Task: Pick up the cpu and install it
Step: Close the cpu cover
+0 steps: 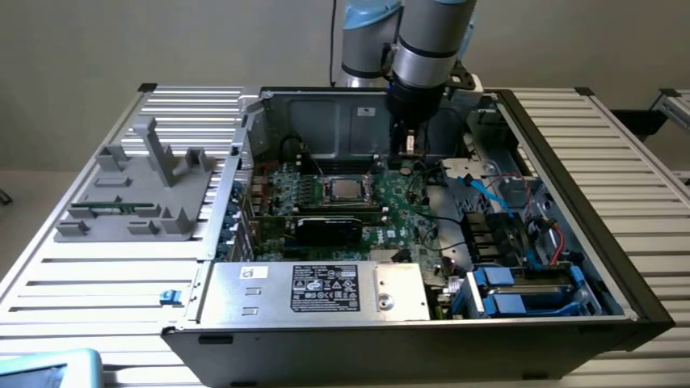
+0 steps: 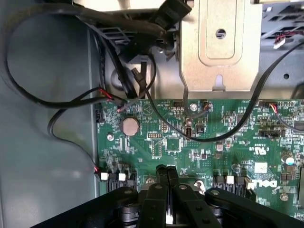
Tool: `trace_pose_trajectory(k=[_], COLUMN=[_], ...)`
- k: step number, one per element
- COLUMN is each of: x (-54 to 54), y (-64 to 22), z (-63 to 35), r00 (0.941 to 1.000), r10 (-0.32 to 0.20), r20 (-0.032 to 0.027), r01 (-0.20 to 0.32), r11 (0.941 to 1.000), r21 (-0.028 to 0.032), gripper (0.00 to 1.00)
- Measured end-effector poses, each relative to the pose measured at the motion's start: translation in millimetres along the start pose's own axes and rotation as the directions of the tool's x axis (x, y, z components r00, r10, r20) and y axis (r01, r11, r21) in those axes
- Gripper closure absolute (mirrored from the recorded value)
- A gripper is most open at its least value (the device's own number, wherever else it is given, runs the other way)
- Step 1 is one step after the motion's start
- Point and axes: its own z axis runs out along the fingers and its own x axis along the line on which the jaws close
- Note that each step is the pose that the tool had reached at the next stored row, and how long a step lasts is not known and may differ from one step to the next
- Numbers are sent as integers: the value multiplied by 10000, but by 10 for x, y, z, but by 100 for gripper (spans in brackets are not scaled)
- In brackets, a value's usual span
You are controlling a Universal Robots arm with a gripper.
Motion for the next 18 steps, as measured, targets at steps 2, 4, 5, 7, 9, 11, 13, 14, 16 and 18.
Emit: trace_pose_trajectory(k=[2,4,5,7,9,11,13,14,16,18], x=[-2,-6,-8,-13,-19,-28,-46,-55,-66,-72], y=[-37,-78,-104,-167,-224,-274,-308,-318,-351,-405], z=[2,4,5,8,10,13,14,14,17,21], r00=[10000,10000,10000,10000,10000,10000,10000,10000,10000,10000], r10=[4,10,14,21,27,32,37,38,41,48], r20=[1,2,3,4,5,6,6,6,6,9], r01=[-4,-10,-14,-21,-27,-33,-37,-38,-41,-49], r11=[10000,9999,9999,9997,9996,9994,9992,9991,9989,9985], r21=[46,115,155,230,293,354,406,429,473,541], gripper=[88,88,88,88,88,88,88,88,88,88])
